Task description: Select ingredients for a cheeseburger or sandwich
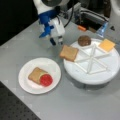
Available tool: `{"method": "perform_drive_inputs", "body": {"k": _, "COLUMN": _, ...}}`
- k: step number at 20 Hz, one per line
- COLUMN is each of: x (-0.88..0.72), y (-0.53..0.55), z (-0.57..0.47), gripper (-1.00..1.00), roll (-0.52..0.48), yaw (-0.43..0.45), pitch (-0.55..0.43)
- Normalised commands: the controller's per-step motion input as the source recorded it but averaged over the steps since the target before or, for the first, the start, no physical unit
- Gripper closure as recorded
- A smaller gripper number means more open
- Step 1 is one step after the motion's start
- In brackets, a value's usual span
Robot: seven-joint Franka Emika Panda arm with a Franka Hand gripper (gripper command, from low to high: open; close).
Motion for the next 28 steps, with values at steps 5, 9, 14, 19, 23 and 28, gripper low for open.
{"method": "perform_drive_inputs", "body": {"k": 5, "x": -0.01, "y": 0.0, "z": -0.13, "gripper": -1.0, "roll": 0.293, "yaw": 0.048, "pitch": -0.078}}
{"method": "perform_drive_inputs", "body": {"k": 9, "x": -0.05, "y": 0.03, "z": -0.11, "gripper": -1.0, "roll": 0.256, "yaw": 0.003, "pitch": -0.077}}
{"method": "perform_drive_inputs", "body": {"k": 14, "x": -0.09, "y": 0.04, "z": -0.09, "gripper": -1.0, "roll": 0.21, "yaw": -0.033, "pitch": -0.089}}
{"method": "perform_drive_inputs", "body": {"k": 19, "x": -0.07, "y": 0.02, "z": -0.09, "gripper": -1.0, "roll": 0.157, "yaw": -0.057, "pitch": -0.094}}
{"method": "perform_drive_inputs", "body": {"k": 23, "x": 0.0, "y": 0.09, "z": -0.08, "gripper": -1.0, "roll": 0.12, "yaw": -0.047, "pitch": -0.098}}
{"method": "perform_drive_inputs", "body": {"k": 28, "x": 0.04, "y": 0.15, "z": -0.1, "gripper": -1.0, "roll": 0.166, "yaw": -0.044, "pitch": -0.13}}
